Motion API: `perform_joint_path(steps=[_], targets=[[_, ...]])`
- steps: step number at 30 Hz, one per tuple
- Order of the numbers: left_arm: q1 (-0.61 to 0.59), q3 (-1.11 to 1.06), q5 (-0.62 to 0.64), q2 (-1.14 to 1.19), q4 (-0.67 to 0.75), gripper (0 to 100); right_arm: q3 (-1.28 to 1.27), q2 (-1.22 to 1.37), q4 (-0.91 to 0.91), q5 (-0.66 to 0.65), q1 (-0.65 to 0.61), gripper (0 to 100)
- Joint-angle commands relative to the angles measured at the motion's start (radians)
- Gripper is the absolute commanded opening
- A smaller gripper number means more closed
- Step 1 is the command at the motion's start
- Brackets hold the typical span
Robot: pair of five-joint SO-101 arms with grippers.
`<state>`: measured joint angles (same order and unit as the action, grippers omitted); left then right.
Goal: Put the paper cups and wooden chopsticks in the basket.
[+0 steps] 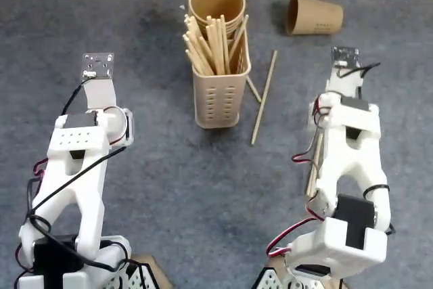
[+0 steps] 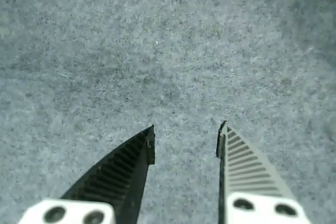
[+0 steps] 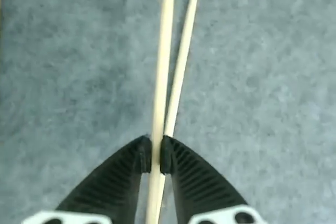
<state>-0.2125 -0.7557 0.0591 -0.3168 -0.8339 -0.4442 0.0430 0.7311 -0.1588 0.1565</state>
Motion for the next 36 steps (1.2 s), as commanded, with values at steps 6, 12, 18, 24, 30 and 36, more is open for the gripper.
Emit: perform_joint_path(steps=[6, 12, 18, 24, 30, 36], targets=[[0.007, 0.005, 0.006, -0.025, 0.009, 20, -0.047, 0.018, -0.140, 0.015, 0.013, 8.8], [0.007, 0.005, 0.006, -0.025, 0.009, 20, -0.012, 0.180, -0.140, 0.032, 0.013, 16.7], [0.007, 0.005, 0.006, -0.025, 0.008, 20, 0.091, 0.282, -0.099, 0.034, 0.016, 15.4], [0.007, 0.005, 0.006, -0.025, 0.008, 20, 0.127, 0.277, -0.004, 0.032, 0.015, 0.6], [0.007, 0.005, 0.006, -0.025, 0.008, 20, 0.412, 0.274, 0.269, 0.032, 0.015, 0.5], [0.007, 0.005, 0.006, -0.025, 0.008, 20, 0.969, 0.283, 0.503, 0.034, -0.025, 0.9]])
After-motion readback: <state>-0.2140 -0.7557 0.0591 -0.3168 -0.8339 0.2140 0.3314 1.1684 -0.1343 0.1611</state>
